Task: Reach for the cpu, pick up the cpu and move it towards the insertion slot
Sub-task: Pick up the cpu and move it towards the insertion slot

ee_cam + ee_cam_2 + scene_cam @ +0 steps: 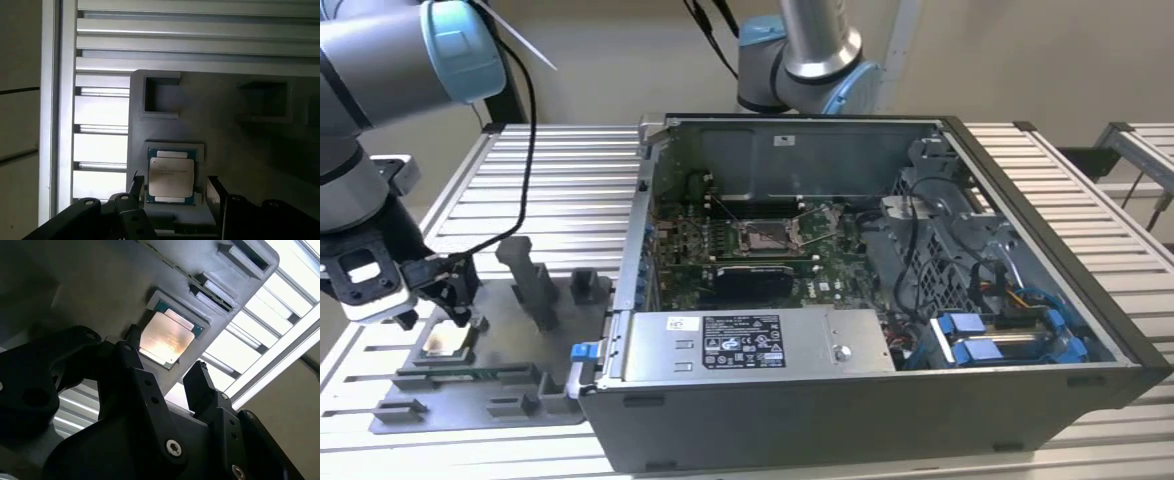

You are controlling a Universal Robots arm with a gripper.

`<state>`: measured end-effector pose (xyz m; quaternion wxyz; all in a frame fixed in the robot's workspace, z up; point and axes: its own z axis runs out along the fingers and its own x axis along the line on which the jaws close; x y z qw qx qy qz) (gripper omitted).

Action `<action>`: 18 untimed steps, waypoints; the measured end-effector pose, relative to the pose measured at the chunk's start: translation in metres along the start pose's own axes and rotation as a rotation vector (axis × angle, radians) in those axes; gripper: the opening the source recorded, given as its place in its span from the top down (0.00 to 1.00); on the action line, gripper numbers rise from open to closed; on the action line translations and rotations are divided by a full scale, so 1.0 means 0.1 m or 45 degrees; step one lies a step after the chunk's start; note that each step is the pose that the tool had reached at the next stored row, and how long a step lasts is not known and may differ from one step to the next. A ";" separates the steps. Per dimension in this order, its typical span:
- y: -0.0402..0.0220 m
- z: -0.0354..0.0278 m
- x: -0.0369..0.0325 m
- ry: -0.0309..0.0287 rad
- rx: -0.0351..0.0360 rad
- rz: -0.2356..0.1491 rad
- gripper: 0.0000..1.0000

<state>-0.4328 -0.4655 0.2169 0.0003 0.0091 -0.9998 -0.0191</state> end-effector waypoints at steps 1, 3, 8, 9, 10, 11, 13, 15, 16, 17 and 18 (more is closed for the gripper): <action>0.000 0.012 0.000 0.0000 0.0004 0.000 0.00; -0.001 0.040 0.000 -0.0002 0.0036 0.007 0.00; -0.004 0.117 0.001 -0.0009 0.0056 0.029 0.00; -0.004 0.132 0.001 -0.0011 0.0056 0.031 0.00; -0.005 0.146 0.001 -0.0011 0.0056 0.033 0.00; -0.006 0.161 0.002 -0.0011 0.0057 0.035 0.00; -0.007 0.191 0.004 -0.0014 0.0059 0.041 0.00; -0.007 0.218 0.005 -0.0016 0.0066 0.045 0.00; -0.008 0.229 0.006 -0.0015 0.0070 0.046 0.00; -0.008 0.239 0.006 -0.0016 0.0072 0.047 0.00; -0.008 0.246 0.008 -0.0014 0.0074 0.048 0.00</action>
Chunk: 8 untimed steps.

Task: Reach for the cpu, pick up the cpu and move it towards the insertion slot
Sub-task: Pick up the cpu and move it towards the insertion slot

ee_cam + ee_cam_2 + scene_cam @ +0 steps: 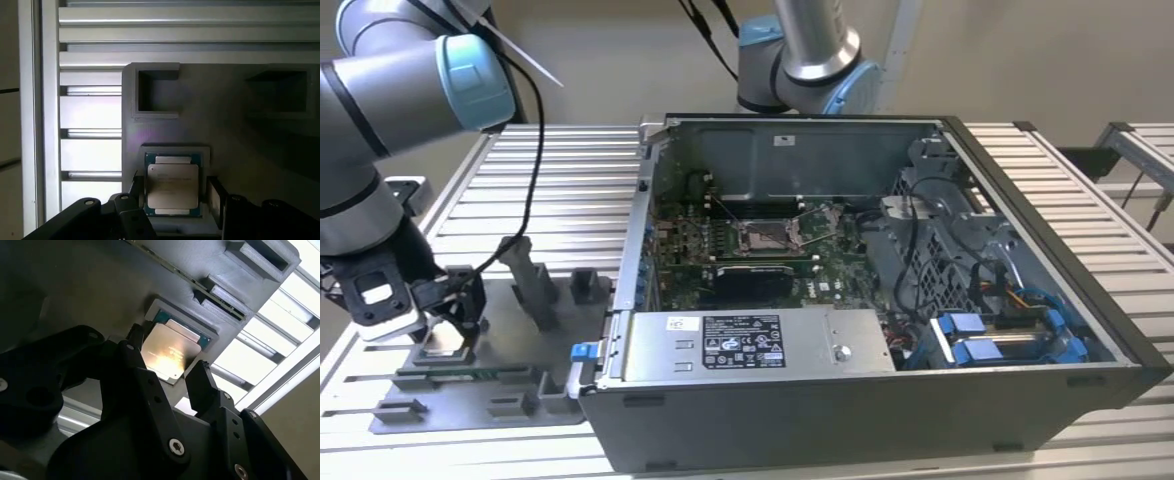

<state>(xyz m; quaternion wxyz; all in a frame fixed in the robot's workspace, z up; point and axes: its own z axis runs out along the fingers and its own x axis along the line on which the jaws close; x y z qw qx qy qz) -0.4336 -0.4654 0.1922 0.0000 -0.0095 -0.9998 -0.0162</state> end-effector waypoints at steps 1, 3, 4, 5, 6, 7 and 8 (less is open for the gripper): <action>0.000 0.008 0.001 -0.0001 0.0001 0.000 0.00; 0.000 0.022 0.002 -0.0004 0.0004 0.001 0.00; 0.000 0.028 0.003 -0.0002 0.0007 0.001 0.00; 0.000 0.033 0.004 -0.0002 0.0008 0.002 0.00; 0.000 0.039 0.004 -0.0001 0.0010 0.002 0.00; 0.000 0.044 0.005 -0.0002 0.0010 0.003 0.00; 0.000 0.049 0.006 -0.0003 0.0010 0.003 0.00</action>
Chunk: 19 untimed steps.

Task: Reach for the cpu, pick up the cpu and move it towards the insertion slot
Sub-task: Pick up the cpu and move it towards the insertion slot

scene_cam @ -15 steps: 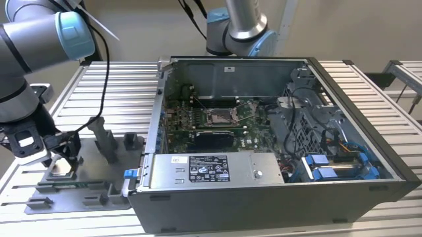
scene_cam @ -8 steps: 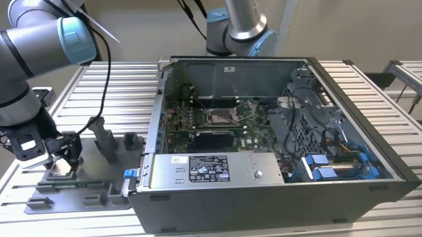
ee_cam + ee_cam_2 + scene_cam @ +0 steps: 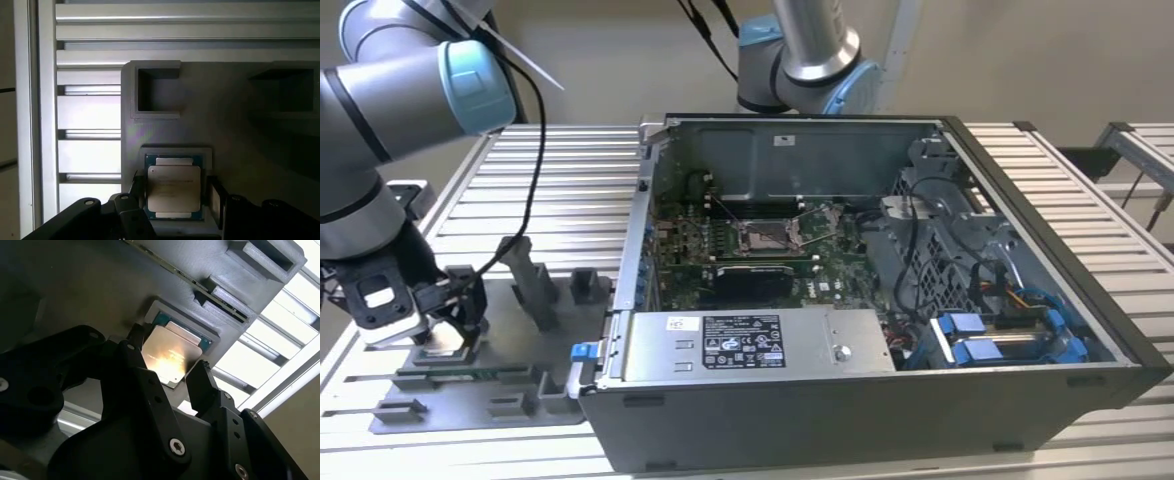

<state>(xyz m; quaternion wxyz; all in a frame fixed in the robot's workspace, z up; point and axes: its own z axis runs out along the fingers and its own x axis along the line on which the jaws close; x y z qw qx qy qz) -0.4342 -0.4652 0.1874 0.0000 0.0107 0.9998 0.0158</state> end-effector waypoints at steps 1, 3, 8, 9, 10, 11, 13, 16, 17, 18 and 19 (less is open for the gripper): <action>0.000 0.004 0.001 0.0000 0.0000 0.000 0.00; 0.000 0.012 0.003 -0.0002 0.0000 0.001 0.00; 0.000 0.021 0.006 0.0000 0.0002 0.002 0.00; 0.000 0.021 0.006 -0.0001 0.0002 0.002 0.00; 0.000 0.022 0.006 -0.0002 0.0001 0.002 0.00; 0.000 0.022 0.006 -0.0002 0.0001 0.002 0.00; 0.000 0.022 0.006 -0.0002 0.0001 0.002 0.00; 0.000 0.022 0.006 -0.0002 0.0001 0.002 0.00; 0.000 0.022 0.006 -0.0002 0.0002 0.002 0.00; 0.000 0.022 0.006 -0.0002 0.0002 0.002 0.00; 0.000 0.022 0.006 -0.0002 0.0003 0.002 0.00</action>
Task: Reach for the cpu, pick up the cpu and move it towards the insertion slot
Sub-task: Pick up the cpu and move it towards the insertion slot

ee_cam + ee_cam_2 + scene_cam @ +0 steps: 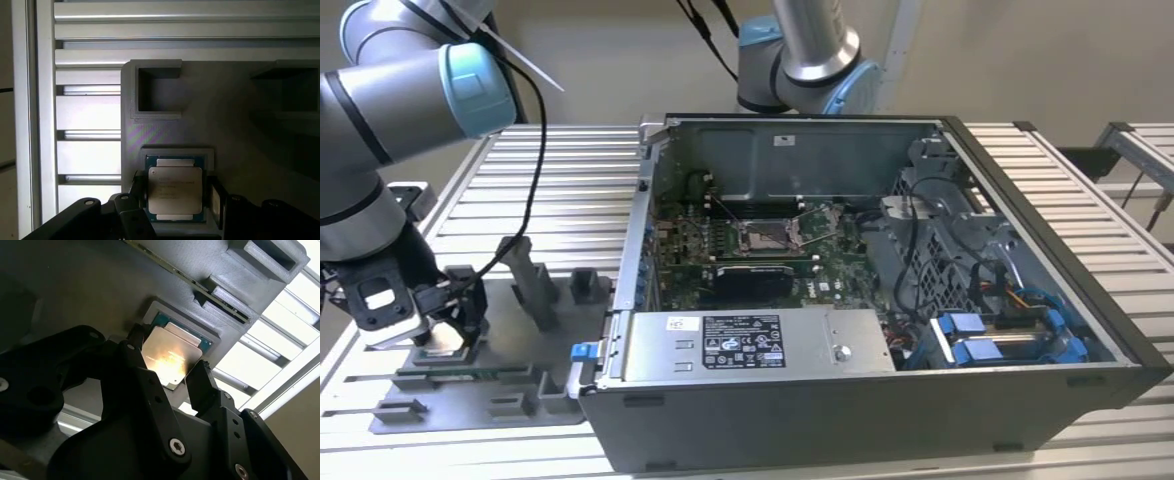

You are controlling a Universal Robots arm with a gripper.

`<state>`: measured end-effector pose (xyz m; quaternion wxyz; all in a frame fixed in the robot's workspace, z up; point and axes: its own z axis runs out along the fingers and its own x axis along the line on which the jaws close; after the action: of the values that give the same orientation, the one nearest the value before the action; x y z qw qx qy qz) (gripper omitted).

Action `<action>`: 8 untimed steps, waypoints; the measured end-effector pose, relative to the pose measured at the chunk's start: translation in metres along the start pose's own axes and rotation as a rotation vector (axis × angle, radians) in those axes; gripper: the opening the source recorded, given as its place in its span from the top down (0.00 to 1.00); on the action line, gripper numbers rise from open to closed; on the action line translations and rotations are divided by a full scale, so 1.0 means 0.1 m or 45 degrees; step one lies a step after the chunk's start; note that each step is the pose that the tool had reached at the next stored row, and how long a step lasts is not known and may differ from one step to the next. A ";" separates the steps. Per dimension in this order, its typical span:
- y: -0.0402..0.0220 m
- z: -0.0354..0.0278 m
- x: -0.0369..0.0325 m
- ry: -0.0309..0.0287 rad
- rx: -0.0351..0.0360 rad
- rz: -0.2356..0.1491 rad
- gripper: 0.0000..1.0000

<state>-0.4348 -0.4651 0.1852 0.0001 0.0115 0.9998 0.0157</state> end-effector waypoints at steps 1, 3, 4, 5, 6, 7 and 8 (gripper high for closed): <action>0.000 0.000 0.000 0.0001 0.0000 0.000 1.00; 0.000 0.000 0.000 0.0001 0.0001 0.000 1.00; 0.000 0.000 0.000 0.0001 0.0001 0.000 1.00; 0.000 0.000 0.000 0.0001 0.0001 0.000 1.00; 0.000 0.000 0.000 0.0000 0.0000 0.000 1.00; 0.000 0.000 0.000 0.0000 0.0002 0.000 1.00; 0.000 0.000 0.000 0.0000 0.0002 0.000 1.00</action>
<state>-0.4348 -0.4651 0.1852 0.0001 0.0115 0.9998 0.0156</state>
